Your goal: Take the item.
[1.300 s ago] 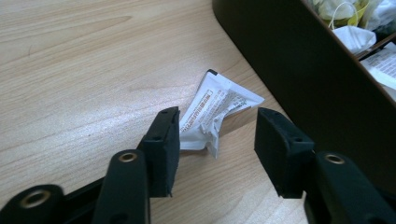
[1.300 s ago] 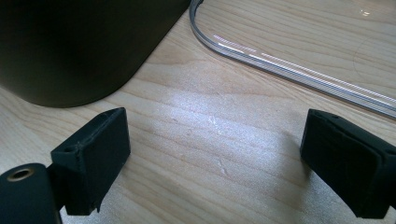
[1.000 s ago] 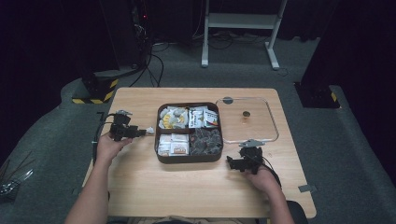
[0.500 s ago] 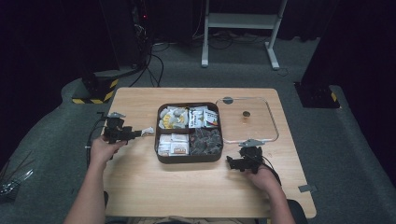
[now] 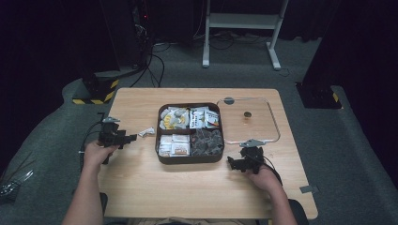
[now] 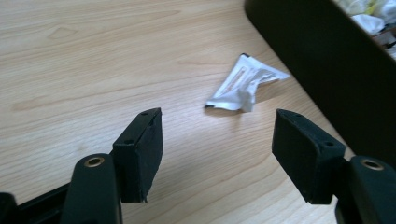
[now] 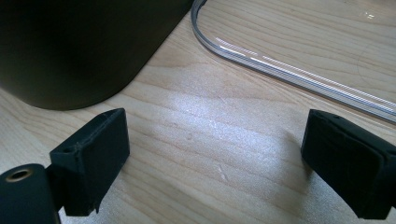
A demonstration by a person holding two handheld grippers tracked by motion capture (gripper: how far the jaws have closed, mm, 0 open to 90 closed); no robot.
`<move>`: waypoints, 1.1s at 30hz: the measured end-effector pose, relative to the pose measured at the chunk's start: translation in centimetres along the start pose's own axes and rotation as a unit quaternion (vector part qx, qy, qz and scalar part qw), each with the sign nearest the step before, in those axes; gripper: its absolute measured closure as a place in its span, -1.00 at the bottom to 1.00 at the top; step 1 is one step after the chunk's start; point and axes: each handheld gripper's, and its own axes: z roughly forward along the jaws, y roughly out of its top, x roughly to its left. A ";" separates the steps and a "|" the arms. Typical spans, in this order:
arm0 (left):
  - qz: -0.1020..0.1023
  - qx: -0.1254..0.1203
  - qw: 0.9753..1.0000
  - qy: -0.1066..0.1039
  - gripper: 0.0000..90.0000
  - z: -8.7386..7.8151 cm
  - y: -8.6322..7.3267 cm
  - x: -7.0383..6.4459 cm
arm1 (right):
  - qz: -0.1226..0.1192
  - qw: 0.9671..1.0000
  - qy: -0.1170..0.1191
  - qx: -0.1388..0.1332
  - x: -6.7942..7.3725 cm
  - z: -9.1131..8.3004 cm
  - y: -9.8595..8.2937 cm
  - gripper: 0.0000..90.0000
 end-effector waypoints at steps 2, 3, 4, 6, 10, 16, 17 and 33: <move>-0.004 -0.003 1.000 0.008 -0.26 -0.1 -0.3 0.5 | -0.001 1.000 0.000 0.001 0.0 0.0 0.0 -0.83; -0.004 -0.003 1.000 0.008 -0.27 -0.1 -0.3 0.5 | -0.001 1.000 0.000 0.001 0.0 0.0 0.0 -0.83; -0.005 -0.002 1.000 0.013 -0.29 0.0 -0.7 0.9 | -0.001 1.000 0.000 0.001 0.0 0.0 0.1 -0.83; -0.010 0.002 1.000 0.017 -0.31 0.2 -1.0 1.3 | -0.001 1.000 -0.001 0.001 0.0 0.1 0.1 -0.83; -0.010 0.010 1.000 0.023 -0.32 0.6 -1.6 1.9 | 0.000 1.000 -0.001 0.002 0.0 0.1 0.1 -0.83; 0.011 -0.001 1.000 0.023 -0.38 1.1 -2.7 2.4 | 0.000 1.000 -0.001 0.002 0.0 0.1 0.1 -0.83; 0.011 -0.001 1.000 0.023 -0.38 1.1 -2.7 2.4 | 0.000 1.000 -0.001 0.002 0.0 0.1 0.1 -0.83; 0.028 -0.032 0.996 0.079 -0.68 1.9 -3.6 2.7 | 0.000 1.000 -0.002 0.000 0.0 0.1 0.1 -0.83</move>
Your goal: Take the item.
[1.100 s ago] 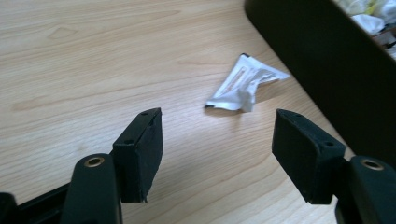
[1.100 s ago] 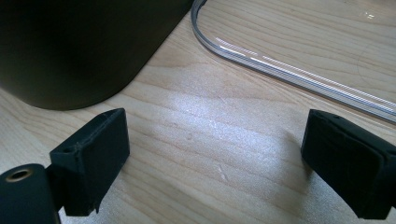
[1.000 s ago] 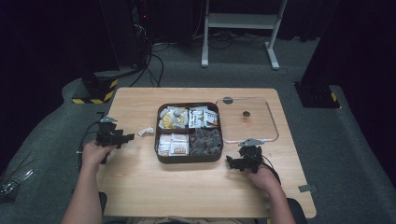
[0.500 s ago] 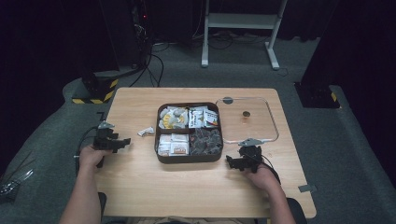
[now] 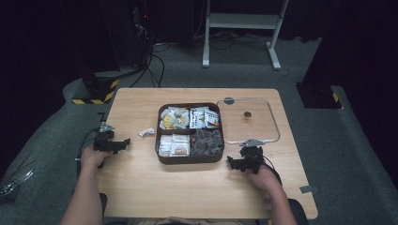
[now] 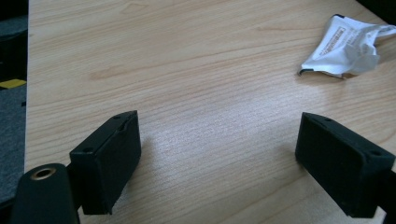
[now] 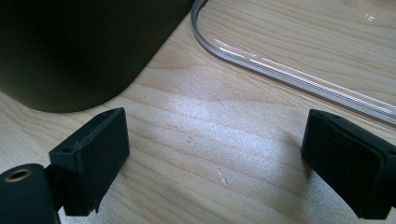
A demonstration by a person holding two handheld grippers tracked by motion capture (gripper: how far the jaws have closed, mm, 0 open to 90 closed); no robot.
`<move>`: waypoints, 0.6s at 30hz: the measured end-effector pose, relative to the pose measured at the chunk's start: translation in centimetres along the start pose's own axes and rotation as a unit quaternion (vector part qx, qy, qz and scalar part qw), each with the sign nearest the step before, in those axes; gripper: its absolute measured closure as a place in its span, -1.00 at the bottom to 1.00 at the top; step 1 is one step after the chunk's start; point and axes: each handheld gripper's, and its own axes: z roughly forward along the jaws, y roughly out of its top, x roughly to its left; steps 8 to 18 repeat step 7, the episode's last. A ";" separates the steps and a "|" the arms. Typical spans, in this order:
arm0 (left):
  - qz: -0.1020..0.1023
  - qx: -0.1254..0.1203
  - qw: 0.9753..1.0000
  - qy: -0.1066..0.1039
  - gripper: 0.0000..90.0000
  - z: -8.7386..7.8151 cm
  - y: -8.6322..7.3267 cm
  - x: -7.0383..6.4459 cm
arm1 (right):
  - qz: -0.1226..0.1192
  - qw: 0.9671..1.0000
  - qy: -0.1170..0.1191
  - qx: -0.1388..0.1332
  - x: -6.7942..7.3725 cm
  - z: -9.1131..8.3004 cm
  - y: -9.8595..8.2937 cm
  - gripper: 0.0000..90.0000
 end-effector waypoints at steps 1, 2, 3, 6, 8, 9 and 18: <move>-0.008 0.001 1.000 0.008 -0.69 0.1 0.0 -0.1 | 0.000 1.000 0.000 0.000 0.0 0.0 0.0 -0.83; -0.008 0.001 1.000 0.008 -0.71 0.1 0.0 -0.1 | 0.000 1.000 0.000 0.000 0.0 0.0 0.0 -0.83; -0.019 0.008 1.000 0.021 -0.77 0.1 0.1 -0.2 | 0.000 1.000 0.000 0.000 0.0 0.0 0.0 -0.83; -0.030 0.015 0.999 0.035 -0.91 0.2 0.1 -0.2 | 0.000 1.000 0.000 0.000 0.0 0.0 0.0 -0.83; -0.038 0.018 0.998 0.042 -0.99 0.3 0.2 -0.3 | 0.000 1.000 0.000 0.000 0.0 0.0 0.0 -0.83; -0.038 0.018 0.998 0.042 -0.99 0.3 0.2 -0.3 | 0.000 1.000 0.000 0.000 0.0 0.0 0.0 -0.83; -0.038 0.018 0.998 0.042 -0.99 0.3 0.2 -0.3 | 0.000 1.000 0.000 0.000 0.0 0.0 0.0 -0.83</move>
